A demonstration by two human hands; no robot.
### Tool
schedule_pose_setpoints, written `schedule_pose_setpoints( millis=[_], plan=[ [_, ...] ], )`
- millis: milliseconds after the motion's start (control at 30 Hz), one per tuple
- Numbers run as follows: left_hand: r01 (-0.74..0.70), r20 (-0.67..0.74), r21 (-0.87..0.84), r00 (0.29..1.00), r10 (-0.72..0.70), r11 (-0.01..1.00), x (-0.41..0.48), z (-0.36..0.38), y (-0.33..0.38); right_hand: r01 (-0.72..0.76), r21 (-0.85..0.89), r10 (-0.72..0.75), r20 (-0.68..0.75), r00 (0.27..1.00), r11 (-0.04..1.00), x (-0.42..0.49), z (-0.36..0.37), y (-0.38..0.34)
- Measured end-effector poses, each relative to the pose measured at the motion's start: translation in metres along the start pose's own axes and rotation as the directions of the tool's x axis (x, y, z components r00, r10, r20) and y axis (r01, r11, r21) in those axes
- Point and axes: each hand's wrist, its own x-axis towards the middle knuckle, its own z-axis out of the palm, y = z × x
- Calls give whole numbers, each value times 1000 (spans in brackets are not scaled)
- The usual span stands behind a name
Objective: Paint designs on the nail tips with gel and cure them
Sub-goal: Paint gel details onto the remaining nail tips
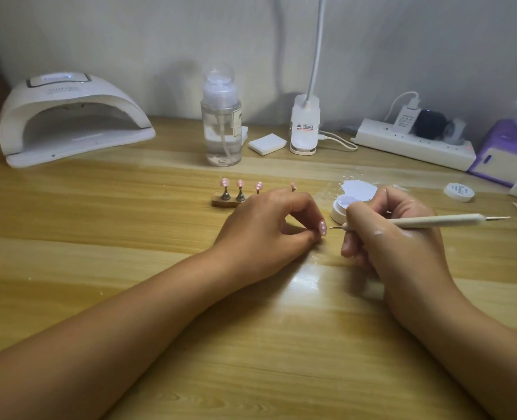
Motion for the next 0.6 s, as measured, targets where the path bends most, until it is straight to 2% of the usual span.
schedule_pose_setpoints(
  millis=[133,300,433,600],
  plan=[
    [12,1,-14,1000,-12,1000,-1,1,-1,74,81,-70,-48,996,994,-3,-1,-4],
    [41,-47,-22,998,-42,999,-2,1,-2,207,17,-205,-78,976,978,-5,-1,-3],
    [25,-110,-88,993,-35,996,-4,0,2,239,-115,-242,-17,970,964,-6,-4,0],
    [-14,-266,-117,964,-18,993,-4,-3,5,256,-277,-238,96,967,926,-7,-2,2]
  ],
)
